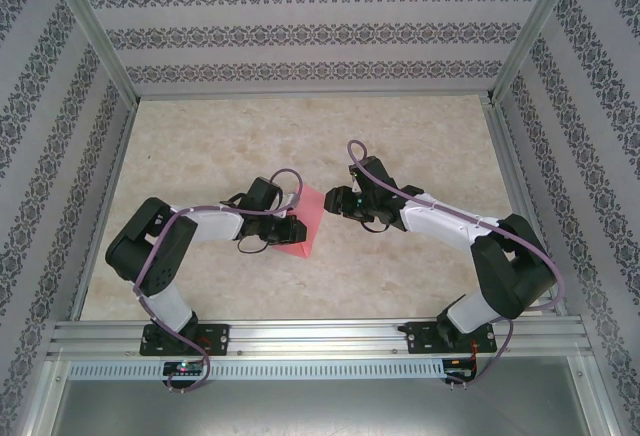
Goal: Fold a paper plane with a square sheet of paper (pick it up from the middle)
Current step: Turn over the paper at the center of the table.
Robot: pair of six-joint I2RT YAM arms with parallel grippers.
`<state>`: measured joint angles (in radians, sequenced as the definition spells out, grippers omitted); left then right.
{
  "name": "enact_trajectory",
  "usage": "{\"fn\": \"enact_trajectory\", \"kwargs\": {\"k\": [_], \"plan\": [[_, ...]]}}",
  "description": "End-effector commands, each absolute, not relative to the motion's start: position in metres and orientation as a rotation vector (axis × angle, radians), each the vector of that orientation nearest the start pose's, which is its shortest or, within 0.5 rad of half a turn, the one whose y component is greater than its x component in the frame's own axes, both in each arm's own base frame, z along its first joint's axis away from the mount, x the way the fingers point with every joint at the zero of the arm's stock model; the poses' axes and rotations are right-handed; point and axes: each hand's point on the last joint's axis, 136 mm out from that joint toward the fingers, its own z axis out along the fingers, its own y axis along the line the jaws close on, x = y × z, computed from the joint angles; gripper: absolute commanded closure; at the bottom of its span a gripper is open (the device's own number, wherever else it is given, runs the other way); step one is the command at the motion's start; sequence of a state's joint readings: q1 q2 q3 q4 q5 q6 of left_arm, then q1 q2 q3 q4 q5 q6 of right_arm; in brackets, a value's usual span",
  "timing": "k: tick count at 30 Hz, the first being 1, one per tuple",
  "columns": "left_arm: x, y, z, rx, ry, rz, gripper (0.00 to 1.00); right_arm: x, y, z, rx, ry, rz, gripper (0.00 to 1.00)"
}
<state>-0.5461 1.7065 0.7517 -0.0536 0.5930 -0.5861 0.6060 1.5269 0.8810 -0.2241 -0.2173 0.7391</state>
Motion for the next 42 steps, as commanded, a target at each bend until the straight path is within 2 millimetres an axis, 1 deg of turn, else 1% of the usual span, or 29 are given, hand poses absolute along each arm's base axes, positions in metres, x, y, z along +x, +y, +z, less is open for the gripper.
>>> {"fn": "enact_trajectory", "kwargs": {"k": [1,7,10,12,13,16,19,23,25,27,31,34,36,38,42], "plan": [[0.256,-0.274,0.037,0.265,2.718,-1.137,0.81,0.307,0.252,0.095,0.094,2.591,0.809,0.48],[0.253,-0.273,0.039,0.276,2.717,-1.141,0.83,0.307,0.252,0.093,0.096,2.598,0.806,0.49],[0.255,-0.272,0.041,0.274,2.712,-1.131,0.91,0.308,0.252,0.093,0.096,2.6,0.805,0.49],[0.259,-0.27,0.045,0.27,2.703,-1.094,0.95,0.308,0.251,0.093,0.099,2.598,0.803,0.49],[0.261,-0.268,0.047,0.269,2.703,-1.067,0.96,0.308,0.251,0.094,0.1,2.595,0.803,0.49],[0.269,-0.259,0.06,0.277,2.698,-0.953,0.96,0.309,0.247,0.097,0.11,2.583,0.789,0.49],[0.278,-0.242,0.078,0.286,2.716,-0.77,0.96,0.312,0.24,0.102,0.136,2.561,0.767,0.48],[0.289,-0.211,0.101,0.278,2.738,-0.465,0.96,0.315,0.222,0.106,0.196,2.529,0.7,0.43],[0.295,-0.193,0.11,0.264,2.742,-0.292,0.96,0.317,0.209,0.106,0.244,2.513,0.652,0.39],[0.303,-0.177,0.121,0.25,2.734,-0.126,0.96,0.317,0.198,0.107,0.267,2.489,0.63,0.31],[0.316,-0.157,0.134,0.233,2.701,0.126,0.96,0.316,0.18,0.112,0.297,2.452,0.596,0.24],[0.325,-0.149,0.133,0.244,2.68,0.298,0.96,0.313,0.163,0.115,0.345,2.427,0.569,0.18],[0.33,-0.147,0.128,0.258,2.668,0.423,0.96,0.31,0.15,0.115,0.393,2.409,0.556,0.14],[0.335,-0.146,0.121,0.268,2.651,0.536,0.96,0.308,0.139,0.115,0.439,2.395,0.551,0.13],[0.342,-0.153,0.101,0.309,2.631,0.691,0.96,0.302,0.115,0.114,0.519,2.376,0.511,0.14]]}}
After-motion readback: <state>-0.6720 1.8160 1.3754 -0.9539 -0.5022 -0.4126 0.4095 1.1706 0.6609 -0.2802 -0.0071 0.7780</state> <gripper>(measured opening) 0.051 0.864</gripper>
